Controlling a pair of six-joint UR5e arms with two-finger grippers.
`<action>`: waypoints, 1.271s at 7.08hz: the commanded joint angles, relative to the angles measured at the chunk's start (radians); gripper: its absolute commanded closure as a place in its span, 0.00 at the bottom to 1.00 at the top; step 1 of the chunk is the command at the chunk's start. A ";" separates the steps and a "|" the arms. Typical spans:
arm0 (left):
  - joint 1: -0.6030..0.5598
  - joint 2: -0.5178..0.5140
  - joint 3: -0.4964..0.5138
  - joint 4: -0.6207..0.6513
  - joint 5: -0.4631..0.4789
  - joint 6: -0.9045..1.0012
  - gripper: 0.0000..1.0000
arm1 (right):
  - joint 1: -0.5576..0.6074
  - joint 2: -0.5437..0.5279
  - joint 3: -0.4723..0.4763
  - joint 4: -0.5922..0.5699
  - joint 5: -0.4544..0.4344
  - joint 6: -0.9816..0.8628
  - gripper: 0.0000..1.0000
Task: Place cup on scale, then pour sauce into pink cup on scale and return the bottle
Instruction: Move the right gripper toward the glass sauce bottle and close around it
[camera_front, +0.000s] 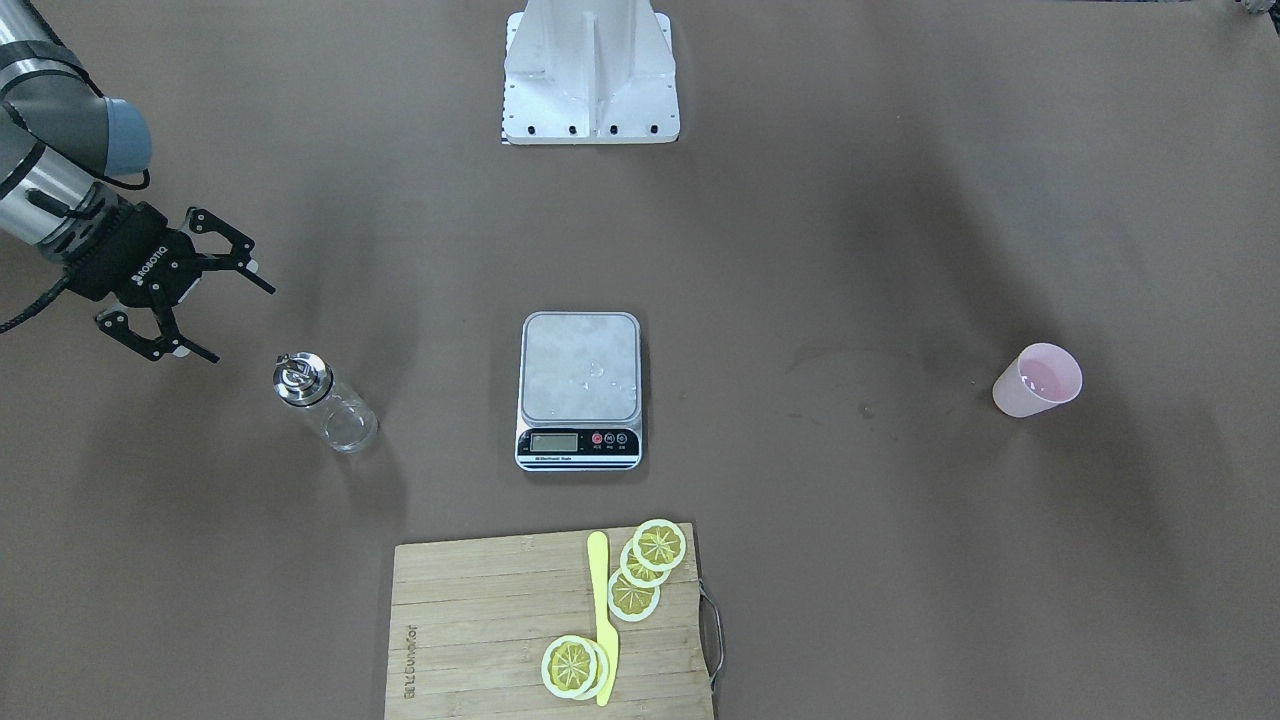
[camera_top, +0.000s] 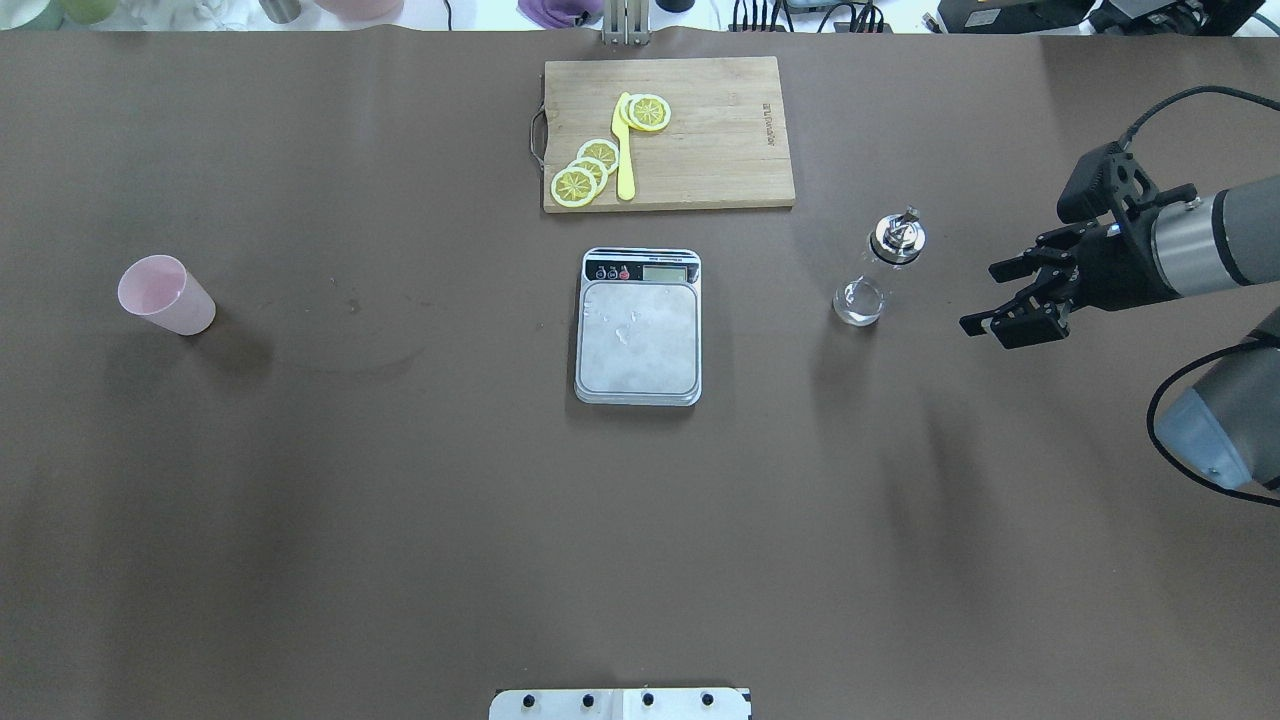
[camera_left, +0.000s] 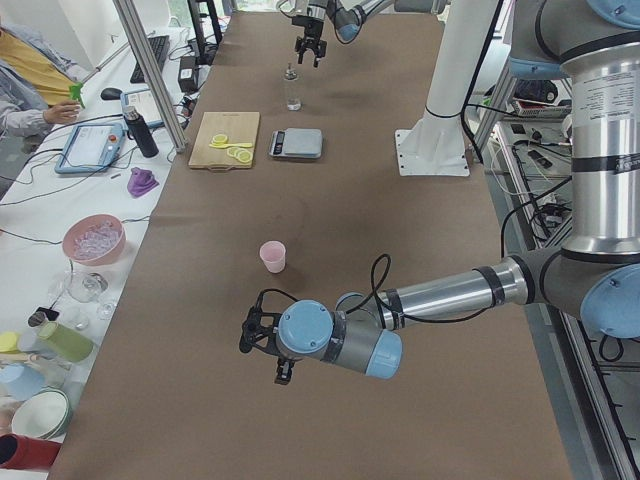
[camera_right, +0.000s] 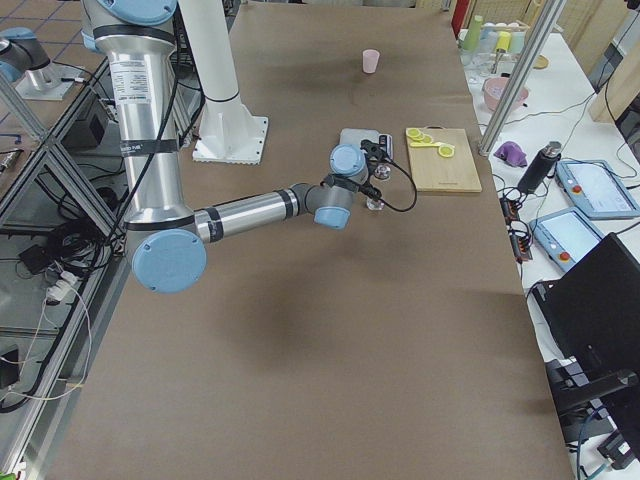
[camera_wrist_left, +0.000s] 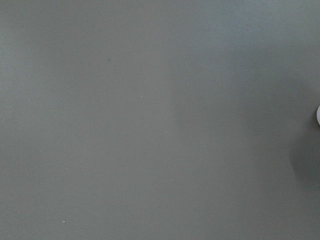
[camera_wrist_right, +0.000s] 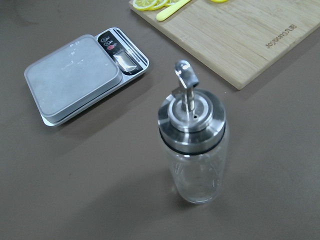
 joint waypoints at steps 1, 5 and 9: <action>0.000 0.000 -0.022 -0.001 0.000 -0.044 0.01 | -0.003 0.014 -0.016 0.043 -0.006 0.034 0.12; 0.000 -0.002 -0.028 -0.001 0.002 -0.052 0.02 | -0.020 0.058 -0.115 0.207 -0.152 0.048 0.31; 0.000 -0.002 -0.031 -0.001 0.000 -0.075 0.02 | -0.058 0.089 -0.316 0.564 -0.228 0.148 0.01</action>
